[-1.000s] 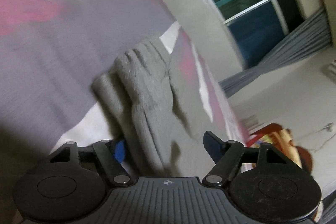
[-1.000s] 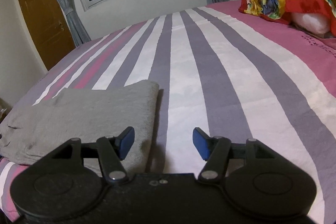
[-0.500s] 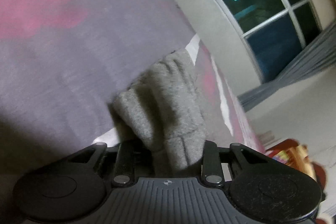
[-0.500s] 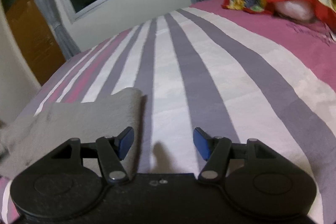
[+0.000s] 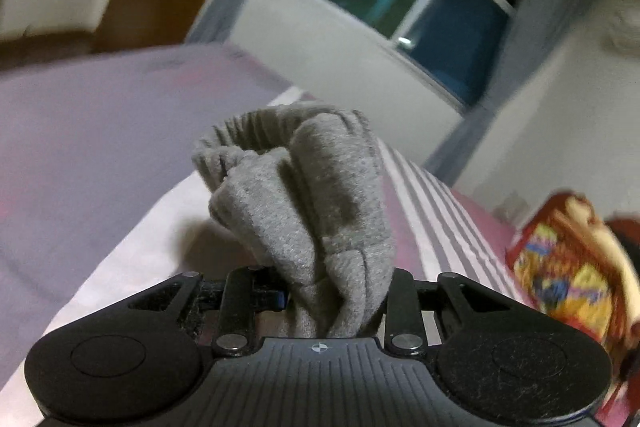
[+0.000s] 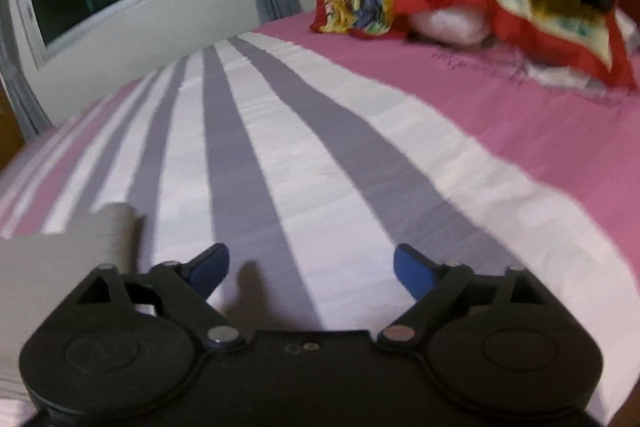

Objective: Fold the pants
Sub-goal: 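Grasp the folded pants end with the left gripper and lift it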

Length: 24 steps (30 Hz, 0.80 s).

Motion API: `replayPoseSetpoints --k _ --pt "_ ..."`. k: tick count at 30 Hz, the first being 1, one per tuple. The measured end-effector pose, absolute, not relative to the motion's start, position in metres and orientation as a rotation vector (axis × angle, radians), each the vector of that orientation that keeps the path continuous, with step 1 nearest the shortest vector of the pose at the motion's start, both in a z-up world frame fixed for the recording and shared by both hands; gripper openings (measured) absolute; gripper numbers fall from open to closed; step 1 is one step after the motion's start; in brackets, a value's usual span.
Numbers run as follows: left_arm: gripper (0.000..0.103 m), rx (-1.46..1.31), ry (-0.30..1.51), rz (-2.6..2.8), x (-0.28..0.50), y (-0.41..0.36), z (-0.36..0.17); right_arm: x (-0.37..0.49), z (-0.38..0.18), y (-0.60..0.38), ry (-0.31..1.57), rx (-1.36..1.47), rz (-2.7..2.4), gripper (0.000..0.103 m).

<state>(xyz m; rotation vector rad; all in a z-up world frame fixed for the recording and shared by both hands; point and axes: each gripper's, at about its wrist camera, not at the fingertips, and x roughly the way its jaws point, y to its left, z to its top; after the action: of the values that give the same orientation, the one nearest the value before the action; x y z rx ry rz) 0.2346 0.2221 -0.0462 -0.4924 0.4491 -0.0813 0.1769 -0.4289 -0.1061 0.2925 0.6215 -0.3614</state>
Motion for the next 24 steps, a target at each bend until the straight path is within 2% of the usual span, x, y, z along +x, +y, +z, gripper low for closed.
replayPoseSetpoints --k 5,10,16,24 --pt "0.029 -0.271 0.418 -0.166 0.234 0.145 -0.005 0.179 -0.108 -0.431 0.616 0.273 -0.36 0.095" --pt "0.029 -0.148 0.437 -0.311 0.232 0.061 0.007 0.174 -0.105 -0.441 0.613 0.26 -0.41 0.096" --pt "0.028 -0.01 0.534 -0.445 0.229 -0.02 -0.016 0.167 -0.106 -0.458 0.597 0.29 -0.458 0.096" --pt "0.028 0.119 0.55 -0.528 0.218 -0.094 -0.038 0.166 -0.108 -0.462 0.591 0.318 -0.44 0.097"
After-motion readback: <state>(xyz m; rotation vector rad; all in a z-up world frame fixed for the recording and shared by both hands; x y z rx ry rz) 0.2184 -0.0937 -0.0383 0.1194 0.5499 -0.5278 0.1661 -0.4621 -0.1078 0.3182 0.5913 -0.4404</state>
